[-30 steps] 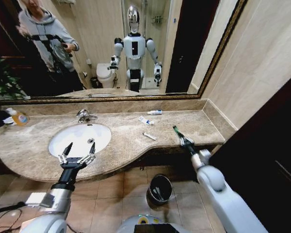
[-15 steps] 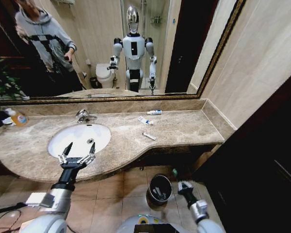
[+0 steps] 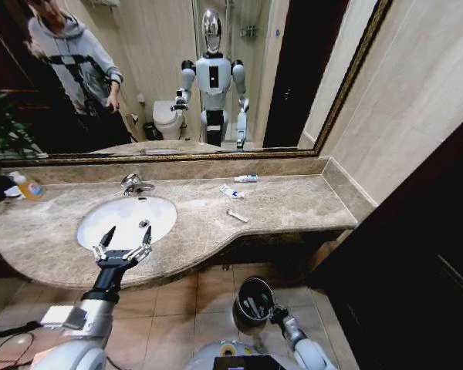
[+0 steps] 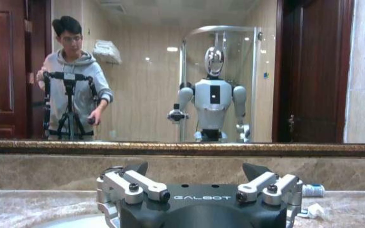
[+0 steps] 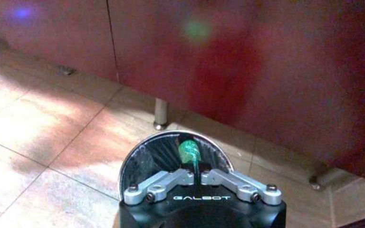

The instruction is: Pick up the trash from the sink and place it in the trash bin.

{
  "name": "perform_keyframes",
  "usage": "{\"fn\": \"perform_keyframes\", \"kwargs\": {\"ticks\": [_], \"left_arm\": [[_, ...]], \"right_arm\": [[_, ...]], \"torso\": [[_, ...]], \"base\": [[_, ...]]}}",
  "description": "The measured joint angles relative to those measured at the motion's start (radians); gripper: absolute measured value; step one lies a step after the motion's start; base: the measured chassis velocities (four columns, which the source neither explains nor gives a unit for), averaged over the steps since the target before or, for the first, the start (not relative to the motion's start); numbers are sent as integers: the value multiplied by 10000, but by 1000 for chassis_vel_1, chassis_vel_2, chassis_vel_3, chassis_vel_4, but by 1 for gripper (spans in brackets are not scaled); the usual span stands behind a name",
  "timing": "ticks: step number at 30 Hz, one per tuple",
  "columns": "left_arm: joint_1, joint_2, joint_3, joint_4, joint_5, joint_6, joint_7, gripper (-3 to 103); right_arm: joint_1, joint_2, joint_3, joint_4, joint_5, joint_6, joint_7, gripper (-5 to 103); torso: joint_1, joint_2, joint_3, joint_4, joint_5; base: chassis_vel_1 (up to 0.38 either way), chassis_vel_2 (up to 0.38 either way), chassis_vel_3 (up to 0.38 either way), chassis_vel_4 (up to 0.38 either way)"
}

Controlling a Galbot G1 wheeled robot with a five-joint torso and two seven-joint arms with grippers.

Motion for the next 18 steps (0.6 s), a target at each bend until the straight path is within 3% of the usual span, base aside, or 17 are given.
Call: {"fn": "perform_keyframes", "kwargs": {"ticks": [6, 11, 13, 17, 18], "left_arm": [[0, 0, 0, 0, 0, 0, 0, 100], [1, 0, 0, 0, 0, 0, 0, 100], [0, 0, 0, 0, 0, 0, 0, 100], [0, 0, 0, 0, 0, 0, 0, 100], [0, 0, 0, 0, 0, 0, 0, 100]], "right_arm": [[639, 316, -80, -935, -283, 108, -10, -1], [853, 467, -97, -1161, -329, 123, -10, 20], [854, 467, -96, -1162, -329, 124, -10, 20], [792, 470, -52, -1085, -322, 136, -9, 42], [792, 470, -52, -1085, -322, 136, -9, 42]], "torso": [[0, 0, 0, 0, 0], [0, 0, 0, -1, 1], [0, 0, 0, 0, 1], [0, 0, 0, 0, 1], [0, 0, 0, 0, 1]], "base": [[0, 0, 0, 0], [0, 0, 0, 0], [0, 0, 0, 0], [0, 0, 0, 0], [0, 0, 0, 0]]}}
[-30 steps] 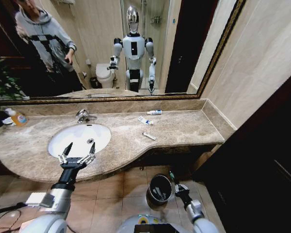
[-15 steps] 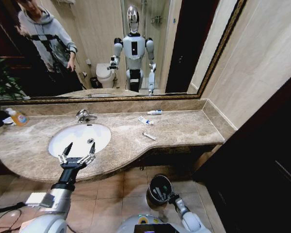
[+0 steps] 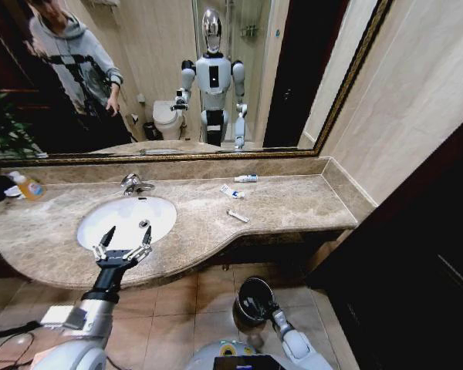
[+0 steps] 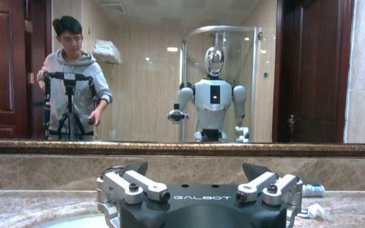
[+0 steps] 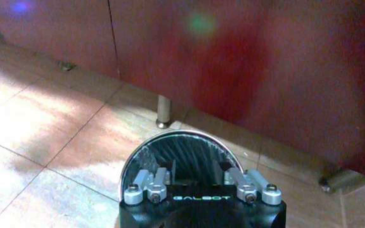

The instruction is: Pick up the trash from the sink and place it in the trash bin.

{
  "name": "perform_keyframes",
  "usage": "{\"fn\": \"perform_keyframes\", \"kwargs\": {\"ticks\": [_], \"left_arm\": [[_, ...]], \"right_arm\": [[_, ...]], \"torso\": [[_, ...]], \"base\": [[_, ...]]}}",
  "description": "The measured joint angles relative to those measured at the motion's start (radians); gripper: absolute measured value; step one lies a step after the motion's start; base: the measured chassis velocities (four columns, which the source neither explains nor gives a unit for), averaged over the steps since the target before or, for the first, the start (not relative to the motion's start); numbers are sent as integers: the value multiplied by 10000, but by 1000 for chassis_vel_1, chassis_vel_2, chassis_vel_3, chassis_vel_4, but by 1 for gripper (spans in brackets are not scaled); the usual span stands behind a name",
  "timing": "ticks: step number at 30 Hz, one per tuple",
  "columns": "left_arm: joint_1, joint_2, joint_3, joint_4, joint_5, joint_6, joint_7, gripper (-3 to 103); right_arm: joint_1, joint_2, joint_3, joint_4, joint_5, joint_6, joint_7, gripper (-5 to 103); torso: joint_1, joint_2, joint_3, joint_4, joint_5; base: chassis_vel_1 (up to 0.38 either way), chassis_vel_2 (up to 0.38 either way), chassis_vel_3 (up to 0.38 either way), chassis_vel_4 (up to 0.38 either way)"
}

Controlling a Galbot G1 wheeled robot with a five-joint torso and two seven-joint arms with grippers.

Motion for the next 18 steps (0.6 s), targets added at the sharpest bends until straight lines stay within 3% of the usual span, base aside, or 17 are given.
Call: {"fn": "perform_keyframes", "kwargs": {"ticks": [1, 2, 5, 8, 9, 14, 18], "left_arm": [[0, 0, 0, 0, 0, 0, 0, 100], [0, 0, 0, 0, 0, 0, -1, 100], [0, 0, 0, 0, 0, 0, 0, 100], [0, 0, 0, 0, 0, 0, 0, 100], [0, 0, 0, 0, 0, 0, 0, 100], [0, 0, 0, 0, 0, 0, 0, 100], [0, 0, 0, 0, 0, 0, 0, 100]], "right_arm": [[-67, -1, 53, 122, 22, 0, 4, 42], [-282, -52, 139, 508, 144, -34, 13, 53], [-628, -192, 250, 1143, 356, -104, 48, 58], [-1284, -436, 415, 2415, 850, -320, 201, 75], [-1284, -436, 415, 2415, 850, -320, 201, 75], [-2322, -685, 879, 4196, 1034, -131, 557, 95], [-3038, -890, 1161, 5212, 1258, 94, 896, 100]], "torso": [[0, 0, 0, 0, 0], [0, 0, 0, 1, 1], [0, 0, 0, 0, -1], [0, 0, 0, -1, 1], [0, 0, 0, -1, 1], [0, 0, -1, 0, 0], [-1, 0, -1, -1, 0]], "base": [[0, 0, 0, 0], [0, 0, 0, 0], [0, 0, 0, 0], [0, 0, 0, 0], [0, 0, 0, 0], [0, 0, 0, 0], [0, 0, 0, 0]]}}
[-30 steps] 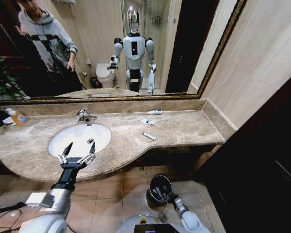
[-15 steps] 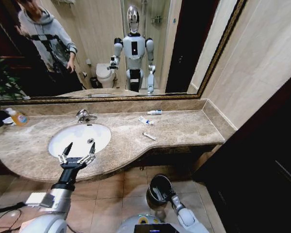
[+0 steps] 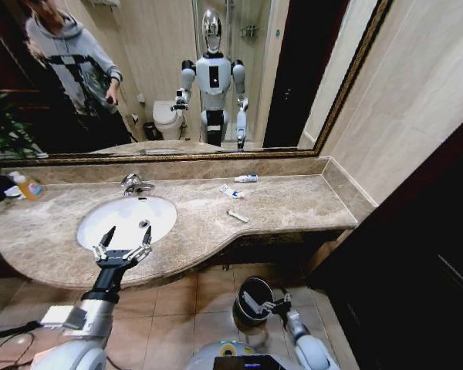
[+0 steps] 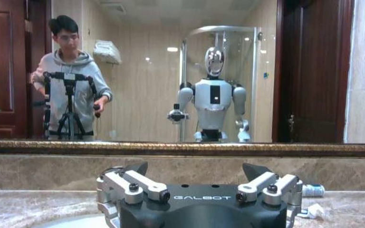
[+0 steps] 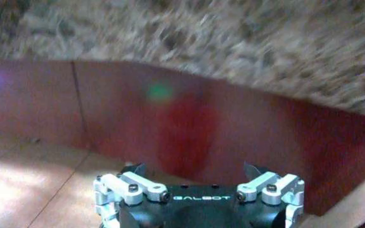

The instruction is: Pick up the trash from the sink and place it in the trash bin.

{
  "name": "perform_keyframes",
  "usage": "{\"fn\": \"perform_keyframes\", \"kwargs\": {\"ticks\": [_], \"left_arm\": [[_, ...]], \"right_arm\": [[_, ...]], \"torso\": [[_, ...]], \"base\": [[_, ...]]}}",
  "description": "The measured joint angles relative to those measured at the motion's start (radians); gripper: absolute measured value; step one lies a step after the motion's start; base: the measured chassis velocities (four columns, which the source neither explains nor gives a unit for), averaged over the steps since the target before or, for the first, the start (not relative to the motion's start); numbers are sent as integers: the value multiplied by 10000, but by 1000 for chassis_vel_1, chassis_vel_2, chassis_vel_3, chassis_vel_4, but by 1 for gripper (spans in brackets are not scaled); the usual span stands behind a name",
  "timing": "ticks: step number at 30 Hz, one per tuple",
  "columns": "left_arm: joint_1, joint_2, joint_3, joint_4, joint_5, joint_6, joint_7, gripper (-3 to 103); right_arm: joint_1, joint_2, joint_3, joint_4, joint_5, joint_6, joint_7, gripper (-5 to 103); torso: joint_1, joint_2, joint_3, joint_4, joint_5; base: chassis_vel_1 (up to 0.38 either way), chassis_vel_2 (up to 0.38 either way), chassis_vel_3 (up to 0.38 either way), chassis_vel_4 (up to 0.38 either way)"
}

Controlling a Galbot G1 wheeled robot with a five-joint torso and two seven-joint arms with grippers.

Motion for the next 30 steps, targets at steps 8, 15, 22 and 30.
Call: {"fn": "perform_keyframes", "kwargs": {"ticks": [8, 15, 22, 30], "left_arm": [[0, 0, 0, 0, 0, 0, 0, 100], [0, 0, 0, 0, 0, 0, 1, 100], [0, 0, 0, 0, 0, 0, 0, 100], [0, 0, 1, 0, 0, 0, 0, 100]], "right_arm": [[-1944, -123, 1050, 3194, 459, 614, 641, 100], [-2455, -295, 1246, 6114, 633, 840, 629, 100], [-713, -1175, 643, 6589, 1259, -276, 82, 100], [3213, -2819, -866, 4858, 2664, -1391, -1368, 100]], "torso": [[0, 0, 0, -1, 1], [-1, 0, 0, -2, -4], [0, 0, 0, 1, 2], [1, -1, 2, 0, 1]], "base": [[0, 0, 0, 0], [0, 0, 0, 0], [0, 0, 0, 0], [0, 0, 0, 0]]}}
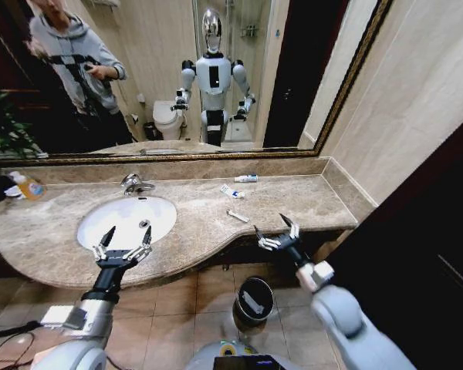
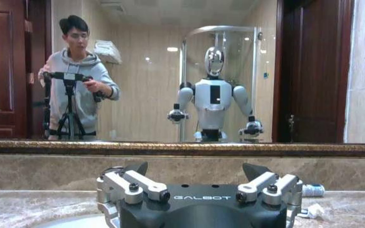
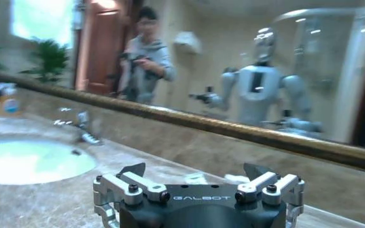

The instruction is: Pick up the trash from the sink and place it in the trash bin.

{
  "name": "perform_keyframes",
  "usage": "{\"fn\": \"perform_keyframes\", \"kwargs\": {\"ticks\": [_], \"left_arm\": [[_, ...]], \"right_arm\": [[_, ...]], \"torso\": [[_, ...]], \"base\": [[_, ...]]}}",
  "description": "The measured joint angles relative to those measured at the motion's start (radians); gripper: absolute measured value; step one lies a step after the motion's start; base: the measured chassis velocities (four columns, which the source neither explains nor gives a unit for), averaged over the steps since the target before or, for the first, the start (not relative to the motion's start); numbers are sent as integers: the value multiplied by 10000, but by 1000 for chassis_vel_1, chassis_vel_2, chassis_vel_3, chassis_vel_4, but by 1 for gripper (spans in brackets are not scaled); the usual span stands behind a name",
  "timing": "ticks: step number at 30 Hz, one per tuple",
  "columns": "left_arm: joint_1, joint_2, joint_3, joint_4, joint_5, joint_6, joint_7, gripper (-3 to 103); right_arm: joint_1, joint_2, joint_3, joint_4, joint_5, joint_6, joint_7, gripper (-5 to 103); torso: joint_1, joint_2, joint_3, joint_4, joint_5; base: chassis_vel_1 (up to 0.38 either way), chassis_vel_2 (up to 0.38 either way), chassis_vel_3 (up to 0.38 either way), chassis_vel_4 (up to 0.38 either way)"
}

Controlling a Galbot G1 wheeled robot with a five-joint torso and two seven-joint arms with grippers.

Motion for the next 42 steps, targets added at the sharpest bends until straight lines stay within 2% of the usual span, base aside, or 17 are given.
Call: {"fn": "perform_keyframes", "kwargs": {"ticks": [1, 5, 7, 9, 14, 20, 24, 26, 28, 30, 31, 33, 35, 36, 39, 41, 42], "left_arm": [[0, 0, 0, 0, 0, 0, 0, 100], [0, 0, 0, 0, 0, 1, 0, 100], [0, 0, -1, 0, 0, 0, -1, 100], [0, 0, -1, 0, 0, 0, 0, 100], [0, 0, 0, 0, 0, 0, 0, 100], [0, 0, -1, 0, 0, 0, 0, 100], [0, 0, -1, 0, 0, 0, -1, 100], [0, -1, 0, 0, 0, 0, -1, 100], [0, 0, -1, 0, 0, 0, -1, 100], [0, -1, 0, 1, 0, 0, -1, 100], [0, 0, 0, 0, 0, 0, -1, 100], [0, 0, 0, 0, 0, 0, -1, 100], [0, 0, 0, 0, 0, 0, -1, 100], [0, 0, 0, 0, 0, 0, -1, 100], [0, -1, -1, 0, 0, 0, -1, 100], [0, -1, 0, 0, 0, 1, -1, 100], [0, 0, -1, 0, 0, 0, -1, 100]], "right_arm": [[0, 0, 0, 0, 0, 0, 0, 100], [1981, -235, -1375, -1350, 448, -193, -562, 100], [2338, -201, -1696, -1626, 555, -302, -662, 100], [3118, 6, -2450, -2288, 668, -573, -770, 100], [4130, 536, -3293, -3444, 645, -696, -896, 100], [5220, 1238, -3914, -4969, 415, -556, -950, 100], [5577, 1439, -4065, -5644, 270, -430, -1015, 101], [5630, 1473, -4072, -5817, 210, -379, -1027, 97], [5662, 1481, -4062, -6042, 144, -325, -1028, 89], [5656, 1470, -4048, -6068, 134, -320, -1028, 89], [5567, 1404, -3930, -6074, 118, -320, -1022, 78], [5528, 1382, -3888, -6068, 114, -325, -1017, 78], [5397, 1319, -3734, -6032, 94, -336, -1007, 67], [5397, 1319, -3734, -6032, 94, -336, -1007, 67], [5254, 1282, -3597, -6025, 52, -338, -1005, 51], [5240, 1279, -3585, -6023, 49, -338, -1008, 51], [5209, 1276, -3569, -5997, 47, -338, -1012, 40]], "torso": [[0, 0, 0, 0, 0], [1, 0, 0, 2, -1], [1, -1, 1, 2, -1], [1, 0, 0, 0, -1], [0, 0, -1, 0, -3], [1, -1, -1, 2, -2], [0, 0, -1, 1, -3], [0, 0, -1, 1, -2], [0, 0, -1, 0, -2], [0, 0, -1, 0, -1], [0, 0, -2, 1, -2], [0, 0, -2, 0, -2], [-1, 0, -2, -1, -2], [-1, 0, -2, -1, -2], [-1, 0, -2, 0, -1], [-1, 0, -2, 0, -2], [-1, 0, -2, 0, 0]], "base": [[0, 0, 0, 0], [0, 0, 0, 0], [0, 0, 0, 0], [0, 0, 0, 0], [0, 0, 0, 0], [0, 0, 0, 0], [0, 0, 0, 0], [0, 0, 0, 0], [0, 0, 0, 0], [0, 0, 0, 0], [0, 0, 0, 0], [0, 0, 0, 0], [0, 0, 0, 0], [0, 0, 0, 0], [0, 0, 0, 0], [0, 0, 0, 0], [0, 0, 0, 0]]}}
